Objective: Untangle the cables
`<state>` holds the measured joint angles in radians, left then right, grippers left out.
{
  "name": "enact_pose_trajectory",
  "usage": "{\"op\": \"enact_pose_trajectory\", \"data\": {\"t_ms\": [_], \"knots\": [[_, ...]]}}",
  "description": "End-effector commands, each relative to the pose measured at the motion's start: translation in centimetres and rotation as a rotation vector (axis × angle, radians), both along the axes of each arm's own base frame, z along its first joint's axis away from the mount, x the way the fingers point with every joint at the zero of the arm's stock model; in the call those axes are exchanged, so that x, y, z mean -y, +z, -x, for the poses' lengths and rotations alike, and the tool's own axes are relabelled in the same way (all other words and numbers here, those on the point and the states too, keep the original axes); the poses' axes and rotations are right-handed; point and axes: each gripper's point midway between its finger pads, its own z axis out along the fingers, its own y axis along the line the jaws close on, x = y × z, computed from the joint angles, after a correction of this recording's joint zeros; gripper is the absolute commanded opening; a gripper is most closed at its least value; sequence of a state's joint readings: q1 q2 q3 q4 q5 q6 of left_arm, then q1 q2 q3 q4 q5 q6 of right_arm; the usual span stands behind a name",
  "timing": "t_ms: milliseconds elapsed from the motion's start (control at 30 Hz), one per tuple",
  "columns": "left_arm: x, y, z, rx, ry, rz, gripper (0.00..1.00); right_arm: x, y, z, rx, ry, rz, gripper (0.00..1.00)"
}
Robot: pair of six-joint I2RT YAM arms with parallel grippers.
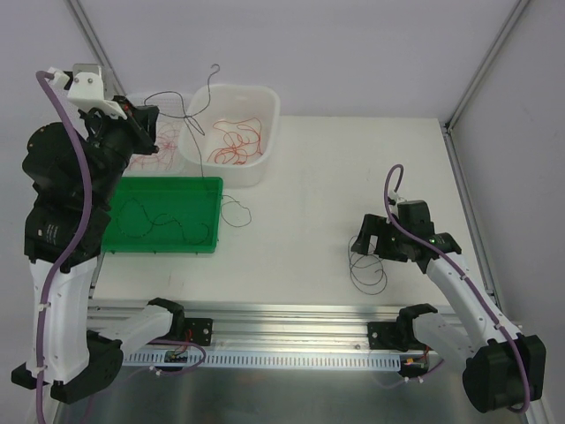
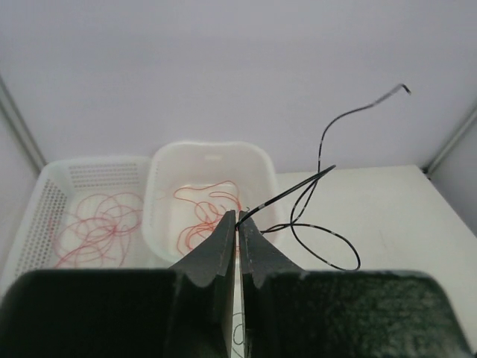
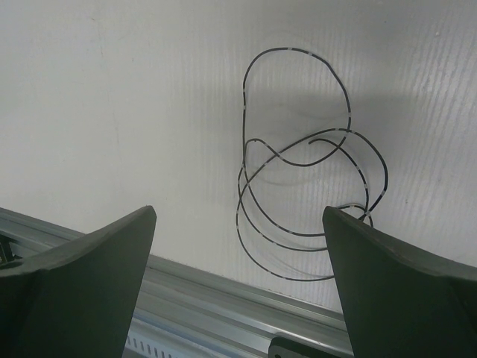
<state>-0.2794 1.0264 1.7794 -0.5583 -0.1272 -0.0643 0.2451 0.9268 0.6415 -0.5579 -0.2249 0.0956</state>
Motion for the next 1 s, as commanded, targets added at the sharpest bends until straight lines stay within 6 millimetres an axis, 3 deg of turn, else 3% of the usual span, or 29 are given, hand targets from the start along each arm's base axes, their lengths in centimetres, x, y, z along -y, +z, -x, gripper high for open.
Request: {"op": "enact_pose_trajectory", "data": {"t_ms": [0, 100, 300, 500, 733, 833, 933, 967], "knots": [[3.0, 1.3, 0.5, 0.028, -0.169, 0.039, 0.00, -0.3, 0.9, 0.0, 0.023, 0.018, -0.013, 0.99], [1.0, 1.5, -0.3, 0.033, -0.054, 0.024, 0.00, -0.4, 0.9, 0.1, 0.024, 0.019, -0.015, 1.00], [-1.0, 2.1, -0.7, 0.052, 0.055, -0.007, 0.00, -0.3, 0.9, 0.1, 0.021, 0.017, -0.010, 1.00], [-5.5, 1.2, -1.0, 0.028, 0.300, -0.129, 0.00, -0.3, 1.1, 0.2, 0.019, 0.020, -0.011, 1.00], [-7.1, 2.1, -0.3, 0.044, 0.373, -0.179, 0.00, -0.2, 1.4, 0.2, 0.024, 0.020, -0.006, 1.00], [-8.3, 0.1, -1.0, -0.016, 0.455, -0.226, 0.00, -0.3, 1.3, 0.2, 0.018, 0.022, -0.010, 1.00], [-10.0, -3.7, -2.6, -0.113, 0.555, -0.272, 0.00, -0.4, 1.2, 0.3, 0.015, 0.027, -0.012, 1.00], [-10.4, -6.1, -3.3, -0.166, 0.573, -0.289, 0.00, -0.4, 1.1, 0.3, 0.010, 0.030, -0.013, 1.00]]}}
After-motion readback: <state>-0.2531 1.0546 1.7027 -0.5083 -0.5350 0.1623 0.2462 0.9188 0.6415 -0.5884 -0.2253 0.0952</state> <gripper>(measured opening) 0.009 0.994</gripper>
